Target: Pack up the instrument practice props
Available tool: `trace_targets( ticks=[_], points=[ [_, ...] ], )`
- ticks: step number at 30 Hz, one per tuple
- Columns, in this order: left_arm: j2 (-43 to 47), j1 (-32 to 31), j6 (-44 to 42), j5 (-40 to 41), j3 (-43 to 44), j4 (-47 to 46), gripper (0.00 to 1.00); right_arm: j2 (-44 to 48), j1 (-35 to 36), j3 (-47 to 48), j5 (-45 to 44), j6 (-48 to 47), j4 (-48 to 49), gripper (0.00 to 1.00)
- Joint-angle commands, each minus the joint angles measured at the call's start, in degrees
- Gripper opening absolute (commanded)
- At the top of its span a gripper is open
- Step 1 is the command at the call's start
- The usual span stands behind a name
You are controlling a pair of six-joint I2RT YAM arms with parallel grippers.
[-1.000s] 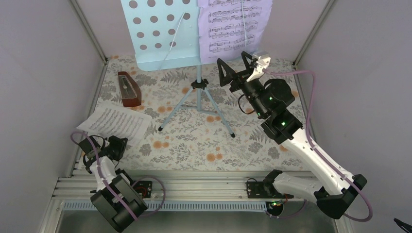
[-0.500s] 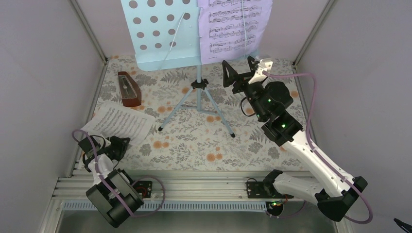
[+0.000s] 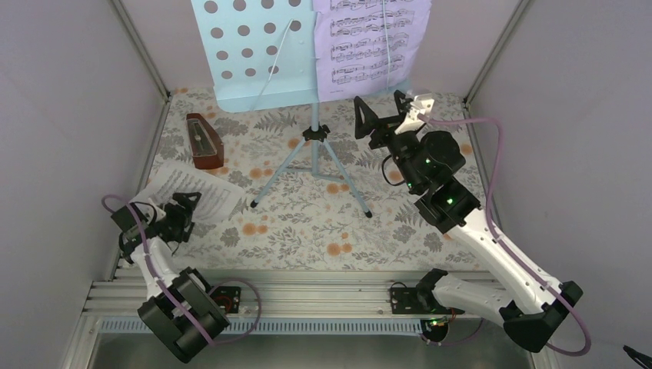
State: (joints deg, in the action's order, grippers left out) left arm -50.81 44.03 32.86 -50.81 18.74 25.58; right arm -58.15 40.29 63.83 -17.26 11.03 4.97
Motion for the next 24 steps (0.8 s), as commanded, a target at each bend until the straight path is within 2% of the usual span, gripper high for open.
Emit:
trace_targets(
  ticks=[1, 6, 17, 21, 24],
  points=[
    [1.49, 0.35, 0.35, 4.21, 5.90, 6.72, 1.00, 2.52, -0.57, -0.74, -2.37, 0.67, 0.64, 1.00],
    [4.95, 0.37, 1.01, 12.92, 11.53, 8.13, 1.00, 4.78, -0.57, -2.19, -7.52, -3.55, 0.66, 1.00],
    [8.85, -0.14, -7.73, 30.60, 26.00, 13.17, 1.00, 3.35, -2.67, 2.53, -18.45, -8.95, -5.76, 1.00],
    [7.91, -2.62, -11.03, 29.97, 35.31, 12.63, 1.00, 2.52, -4.92, 7.15, -10.71, -7.35, -8.49, 1.00],
    [3.85, -3.97, -9.94, 23.06, 46.87, 12.08, 0.99, 0.76, -5.83, 12.58, -5.72, -6.70, -11.90, 1.00]
  ],
)
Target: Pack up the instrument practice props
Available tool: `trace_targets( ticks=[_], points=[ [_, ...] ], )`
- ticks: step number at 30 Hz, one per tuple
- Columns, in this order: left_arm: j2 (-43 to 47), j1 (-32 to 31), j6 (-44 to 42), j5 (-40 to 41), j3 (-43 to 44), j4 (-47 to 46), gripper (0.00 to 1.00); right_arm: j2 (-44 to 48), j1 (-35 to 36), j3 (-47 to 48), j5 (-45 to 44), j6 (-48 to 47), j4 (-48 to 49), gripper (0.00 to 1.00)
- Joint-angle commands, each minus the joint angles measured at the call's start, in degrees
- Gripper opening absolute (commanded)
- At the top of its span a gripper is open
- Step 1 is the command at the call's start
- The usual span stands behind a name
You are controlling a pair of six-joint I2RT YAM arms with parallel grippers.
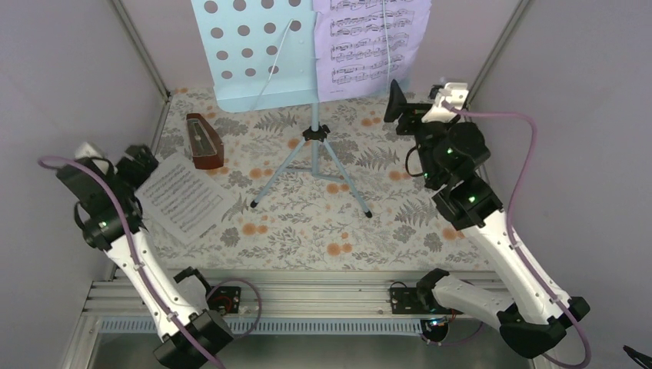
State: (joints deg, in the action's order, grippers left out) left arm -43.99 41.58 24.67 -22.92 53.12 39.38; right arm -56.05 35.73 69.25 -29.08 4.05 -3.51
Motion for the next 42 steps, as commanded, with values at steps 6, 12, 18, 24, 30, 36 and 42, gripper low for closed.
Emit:
trace_targets(
  ticks=[6, 12, 18, 24, 30, 36, 42],
  points=[
    [-9.47, -6.46, -4.64, -12.72, 37.42, -0.40, 0.93, -4.49, -5.95, 17.75, 20.42, 3.29, -10.94, 0.95],
    [-13.75, -16.41, -4.92, -21.68, 44.84, -1.36, 0.86, -9.49, -8.95, 29.07, 35.43, 6.02, -18.08, 0.90],
    [-15.73, -26.46, -4.93, -24.96, 48.24, -1.20, 0.80, -12.34, -11.29, 32.27, 45.69, 9.66, -17.60, 0.83],
    [-18.05, -37.28, -5.79, -24.97, 51.45, 0.48, 0.75, -12.17, -12.12, 29.98, 45.07, 11.79, -14.66, 0.77],
    [-21.11, -46.38, -7.22, -22.81, 57.11, 4.13, 0.72, -13.29, -12.52, 29.93, 41.53, 11.04, -15.58, 0.72],
    [-24.32, -56.07, -7.75, -18.03, 59.72, 4.58, 0.68, -14.70, -12.70, 30.57, 40.64, 9.87, -15.64, 0.69],
    [-29.72, -71.64, -9.72, -6.70, 64.91, 6.33, 0.68, -15.86, -12.79, 30.69, 40.24, 9.25, -15.37, 0.63]
  ],
)
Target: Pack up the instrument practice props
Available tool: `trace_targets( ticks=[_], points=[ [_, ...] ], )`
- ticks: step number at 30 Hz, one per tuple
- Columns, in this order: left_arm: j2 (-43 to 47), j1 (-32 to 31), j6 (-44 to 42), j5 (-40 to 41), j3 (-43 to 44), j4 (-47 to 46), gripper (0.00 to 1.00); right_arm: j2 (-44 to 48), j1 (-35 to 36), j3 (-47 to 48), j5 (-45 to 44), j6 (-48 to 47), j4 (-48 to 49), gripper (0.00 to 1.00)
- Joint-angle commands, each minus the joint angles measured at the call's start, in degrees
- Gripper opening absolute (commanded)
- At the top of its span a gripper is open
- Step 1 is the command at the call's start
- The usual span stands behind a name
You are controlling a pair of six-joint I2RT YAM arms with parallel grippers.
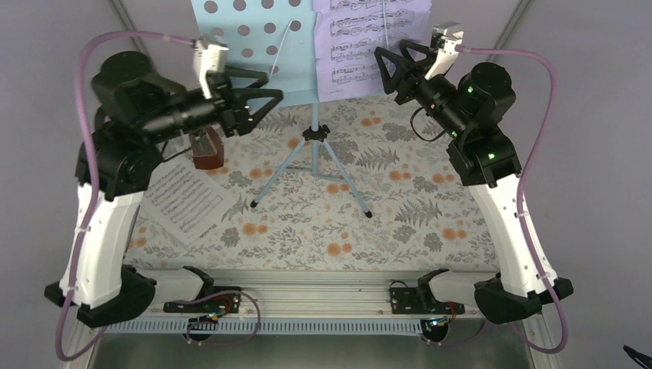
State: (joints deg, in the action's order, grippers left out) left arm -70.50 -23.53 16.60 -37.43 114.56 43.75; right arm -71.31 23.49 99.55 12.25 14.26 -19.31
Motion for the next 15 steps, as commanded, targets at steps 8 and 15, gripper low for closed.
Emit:
trace_targets(
  ticks=[8, 15],
  points=[
    [-10.34, -20.63, -2.24, 18.32, 10.88, 2.55, 0.62, -1.71, -0.71, 0.30, -0.56, -2.12, 1.39, 0.54],
    [-12.29, -24.72, 1.80, 37.61, 8.54, 0.15, 0.62, -2.68, -0.72, 0.29, -0.45, -2.83, 3.03, 0.46]
  ],
)
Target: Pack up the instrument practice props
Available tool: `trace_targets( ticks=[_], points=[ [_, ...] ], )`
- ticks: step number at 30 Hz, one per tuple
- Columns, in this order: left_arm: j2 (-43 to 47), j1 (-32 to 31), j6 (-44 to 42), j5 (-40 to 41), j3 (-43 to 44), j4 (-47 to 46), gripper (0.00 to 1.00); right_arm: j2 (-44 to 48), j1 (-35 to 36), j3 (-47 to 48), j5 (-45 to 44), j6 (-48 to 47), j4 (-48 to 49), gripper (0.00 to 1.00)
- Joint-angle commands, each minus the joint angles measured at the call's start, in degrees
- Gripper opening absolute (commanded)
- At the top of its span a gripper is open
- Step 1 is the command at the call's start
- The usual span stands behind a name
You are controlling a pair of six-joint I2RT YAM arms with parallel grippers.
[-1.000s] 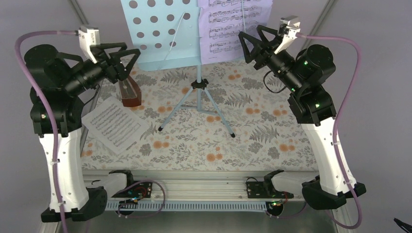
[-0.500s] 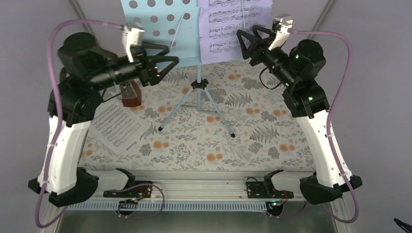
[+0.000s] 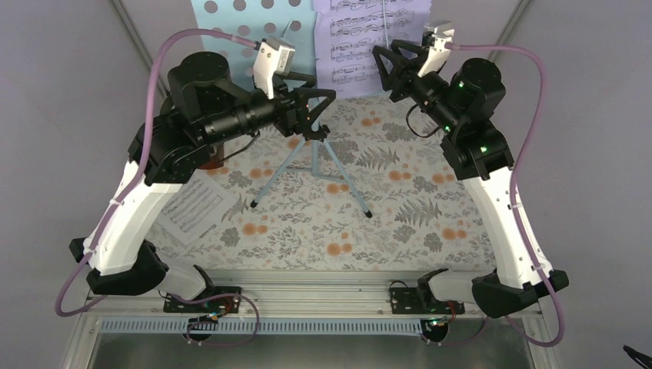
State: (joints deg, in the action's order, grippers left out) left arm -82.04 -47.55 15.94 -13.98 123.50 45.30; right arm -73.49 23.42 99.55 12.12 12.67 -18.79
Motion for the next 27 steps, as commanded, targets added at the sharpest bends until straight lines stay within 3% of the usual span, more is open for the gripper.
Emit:
trace_targets(
  ticks=[1, 18, 27],
  points=[
    [-0.79, -0.71, 3.02, 16.29, -0.88, -1.67, 0.59, -0.65, -0.66, 0.30, -0.12, -1.32, 2.79, 0.45],
    [-5.57, -0.86, 5.65, 23.70, -4.61, -8.22, 0.55, -0.66, -0.66, -0.20, 1.97, -1.15, 4.96, 0.41],
    [-5.38, -1.26, 6.46, 22.03, -8.64, -12.84, 0.49, -0.90, -0.66, -0.21, 3.12, -1.45, 5.34, 0.41]
  ],
)
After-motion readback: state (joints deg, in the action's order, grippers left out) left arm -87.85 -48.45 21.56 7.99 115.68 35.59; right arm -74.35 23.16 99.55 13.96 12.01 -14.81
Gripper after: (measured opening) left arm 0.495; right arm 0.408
